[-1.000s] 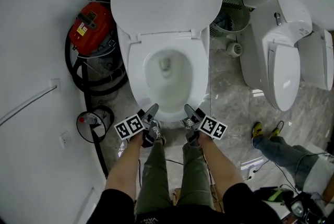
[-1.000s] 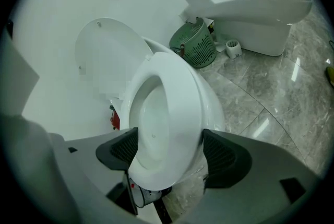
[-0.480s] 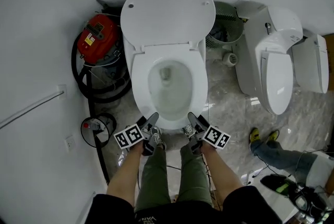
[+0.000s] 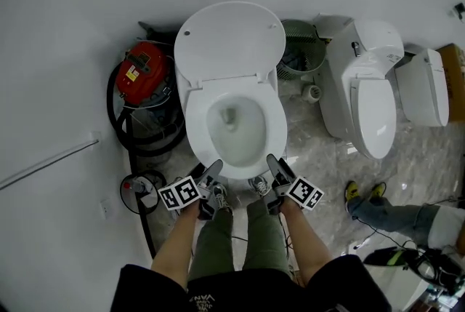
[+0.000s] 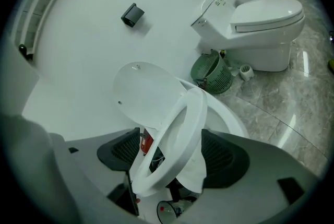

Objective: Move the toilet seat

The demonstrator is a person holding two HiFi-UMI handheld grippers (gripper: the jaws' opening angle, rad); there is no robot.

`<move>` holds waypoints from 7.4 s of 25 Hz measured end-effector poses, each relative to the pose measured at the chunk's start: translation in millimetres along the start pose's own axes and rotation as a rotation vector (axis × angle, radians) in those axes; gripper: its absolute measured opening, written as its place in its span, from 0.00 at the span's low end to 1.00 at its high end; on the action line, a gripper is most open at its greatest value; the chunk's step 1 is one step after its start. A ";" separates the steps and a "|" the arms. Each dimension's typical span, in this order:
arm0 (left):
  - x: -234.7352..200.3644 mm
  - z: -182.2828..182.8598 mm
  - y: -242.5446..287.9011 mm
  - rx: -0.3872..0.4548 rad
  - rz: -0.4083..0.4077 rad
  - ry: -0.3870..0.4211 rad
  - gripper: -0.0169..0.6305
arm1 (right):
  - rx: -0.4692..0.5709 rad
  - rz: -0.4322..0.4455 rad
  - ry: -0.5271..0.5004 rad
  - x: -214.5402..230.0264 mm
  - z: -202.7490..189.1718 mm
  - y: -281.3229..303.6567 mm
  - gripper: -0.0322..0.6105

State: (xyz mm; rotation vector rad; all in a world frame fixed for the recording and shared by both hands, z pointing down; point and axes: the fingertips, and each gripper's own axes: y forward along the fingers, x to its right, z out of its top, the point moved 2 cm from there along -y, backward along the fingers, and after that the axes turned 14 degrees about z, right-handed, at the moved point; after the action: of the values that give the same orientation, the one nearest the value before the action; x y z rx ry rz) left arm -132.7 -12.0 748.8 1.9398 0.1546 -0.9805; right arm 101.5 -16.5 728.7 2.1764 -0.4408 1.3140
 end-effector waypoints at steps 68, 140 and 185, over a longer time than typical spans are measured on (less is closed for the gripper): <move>167.8 257.6 -66.2 0.758 0.115 0.087 0.31 | -0.260 0.410 -0.370 -185.4 229.0 186.8 0.54; 177.2 106.1 -213.1 0.529 0.025 0.682 0.03 | -0.071 0.186 -0.693 -241.7 150.5 -40.7 0.05; 130.2 -3.5 -232.4 0.290 0.002 0.840 0.03 | -0.167 0.121 -0.676 -223.9 14.6 -109.6 0.05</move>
State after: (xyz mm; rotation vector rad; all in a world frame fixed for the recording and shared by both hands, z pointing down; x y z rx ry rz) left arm -151.8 86.6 502.1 2.5170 0.5043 -0.1279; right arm 66.0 60.3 493.8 2.4322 -0.9123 0.5305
